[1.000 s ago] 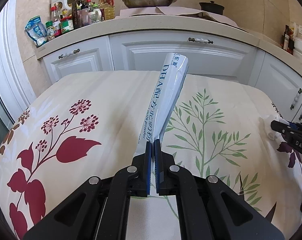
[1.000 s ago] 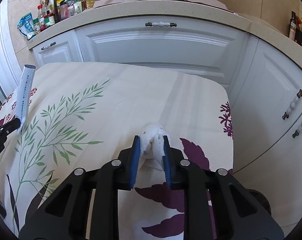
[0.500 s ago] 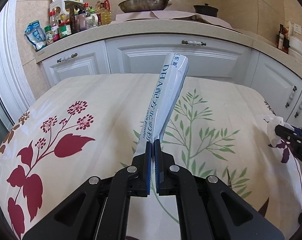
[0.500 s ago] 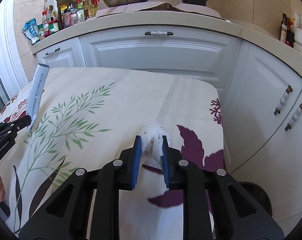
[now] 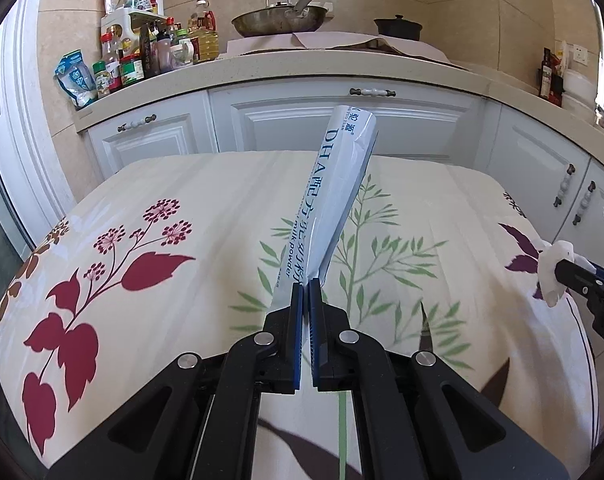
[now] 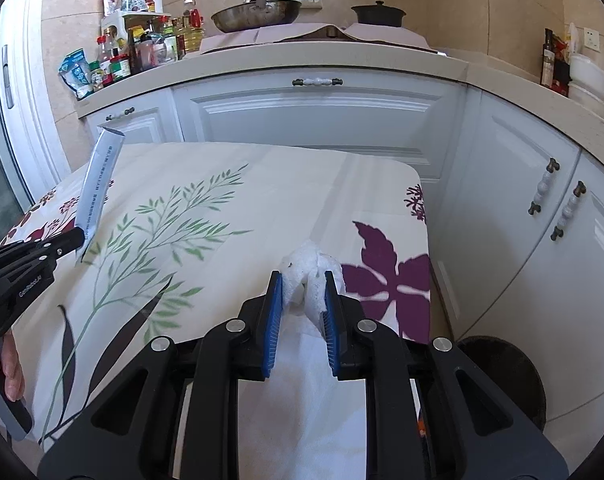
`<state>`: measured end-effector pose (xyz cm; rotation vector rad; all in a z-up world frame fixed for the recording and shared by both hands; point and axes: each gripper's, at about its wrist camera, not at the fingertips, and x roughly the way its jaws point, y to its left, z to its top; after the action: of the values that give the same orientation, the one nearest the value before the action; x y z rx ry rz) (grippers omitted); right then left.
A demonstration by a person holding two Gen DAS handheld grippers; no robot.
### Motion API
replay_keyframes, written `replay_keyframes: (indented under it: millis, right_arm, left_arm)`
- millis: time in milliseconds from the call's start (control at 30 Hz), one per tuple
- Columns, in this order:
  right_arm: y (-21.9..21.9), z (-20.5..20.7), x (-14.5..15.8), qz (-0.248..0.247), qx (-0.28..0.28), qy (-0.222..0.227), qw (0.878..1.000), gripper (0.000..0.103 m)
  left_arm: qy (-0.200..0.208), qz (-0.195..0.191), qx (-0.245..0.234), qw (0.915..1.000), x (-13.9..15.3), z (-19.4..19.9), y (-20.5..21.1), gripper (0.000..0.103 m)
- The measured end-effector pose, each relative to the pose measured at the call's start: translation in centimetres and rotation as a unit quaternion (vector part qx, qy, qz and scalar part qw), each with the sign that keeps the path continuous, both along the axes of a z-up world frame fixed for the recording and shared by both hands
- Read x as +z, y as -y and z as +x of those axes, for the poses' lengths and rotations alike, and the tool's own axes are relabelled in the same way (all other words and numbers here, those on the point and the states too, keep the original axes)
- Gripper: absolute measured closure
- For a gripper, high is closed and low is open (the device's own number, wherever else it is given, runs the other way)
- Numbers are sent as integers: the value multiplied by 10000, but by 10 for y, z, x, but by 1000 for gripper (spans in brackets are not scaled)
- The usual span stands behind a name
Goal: Collect trash
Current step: 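Carry the tissue and tube over the black bin with both tools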
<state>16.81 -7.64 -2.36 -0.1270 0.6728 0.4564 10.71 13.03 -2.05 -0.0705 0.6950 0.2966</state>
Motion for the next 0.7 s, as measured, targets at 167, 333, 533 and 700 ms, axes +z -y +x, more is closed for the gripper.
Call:
replay_keyframes:
  millis: [167, 333, 533, 700]
  right_arm:
    - [5, -23, 3, 28, 3, 83, 10000, 84]
    - [8, -44, 6, 27, 16, 153, 9999, 84]
    - [14, -71, 8, 72, 5, 230, 9997, 84]
    - [23, -94, 7, 144, -28, 292, 9995, 84]
  left_arm:
    - [21, -21, -49, 10000, 1, -17, 5, 99]
    - [29, -69, -98, 9999, 3, -36, 10, 99]
    - [34, -78, -185, 9998, 1, -59, 22, 99]
    - [37, -95, -233, 9997, -1, -74, 32, 99]
